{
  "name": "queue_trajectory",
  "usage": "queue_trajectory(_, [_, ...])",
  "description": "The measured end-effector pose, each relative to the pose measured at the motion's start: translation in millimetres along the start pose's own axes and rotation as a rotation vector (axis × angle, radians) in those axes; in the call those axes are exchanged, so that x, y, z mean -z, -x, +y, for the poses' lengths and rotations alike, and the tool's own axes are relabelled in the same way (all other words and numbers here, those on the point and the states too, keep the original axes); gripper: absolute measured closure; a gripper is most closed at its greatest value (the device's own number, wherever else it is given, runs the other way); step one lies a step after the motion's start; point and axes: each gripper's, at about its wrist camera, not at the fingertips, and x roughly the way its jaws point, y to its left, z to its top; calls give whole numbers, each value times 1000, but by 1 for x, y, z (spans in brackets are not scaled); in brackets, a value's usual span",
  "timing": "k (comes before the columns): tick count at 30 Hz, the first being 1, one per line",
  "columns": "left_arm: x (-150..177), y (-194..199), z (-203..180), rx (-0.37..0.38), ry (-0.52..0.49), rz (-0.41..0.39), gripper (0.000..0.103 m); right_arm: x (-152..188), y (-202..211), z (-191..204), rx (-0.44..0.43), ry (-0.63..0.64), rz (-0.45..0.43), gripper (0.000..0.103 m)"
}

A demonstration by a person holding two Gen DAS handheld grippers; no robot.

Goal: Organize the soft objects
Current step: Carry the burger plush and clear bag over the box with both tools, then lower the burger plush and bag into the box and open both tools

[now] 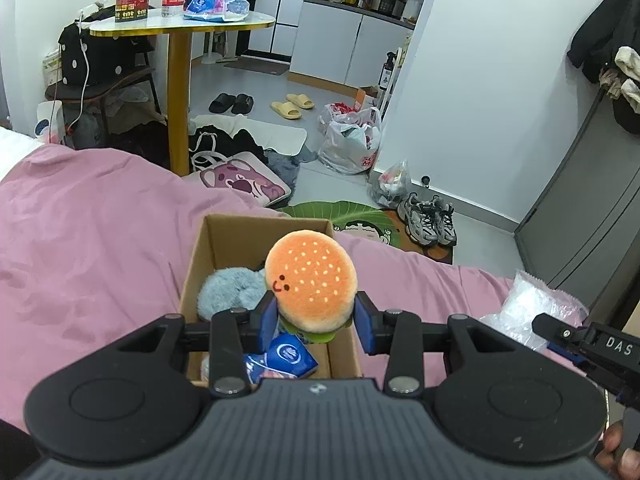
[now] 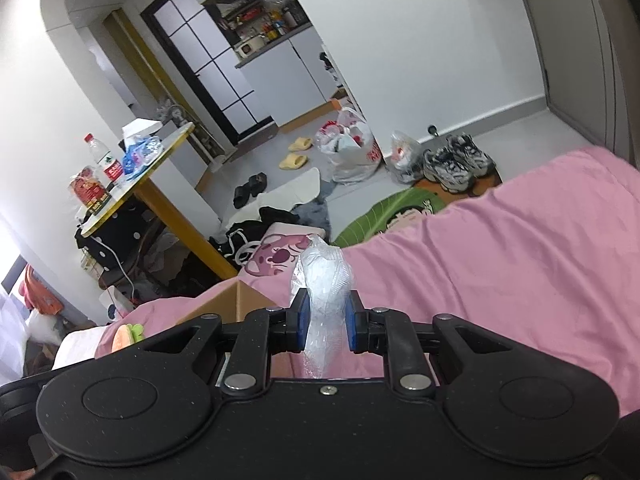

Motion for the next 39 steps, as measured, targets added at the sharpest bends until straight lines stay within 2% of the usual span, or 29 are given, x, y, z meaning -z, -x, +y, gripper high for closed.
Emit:
queue_trajectory(11, [-18,9,21,30,-14,-20,63,0,4,35,-21,82,-11,85])
queue_trajectory(21, [-27,-7,43,33,18,-5,63,1,-2,64,-66,125,-15,85])
queue_trajectory(31, [-66,-22,53,49,38,-25,63,3,-28,91,-78,143,15,84])
queue_trajectory(39, [-58,-62,74,58,80,47,63,12,-54,104,-77,160,50,84])
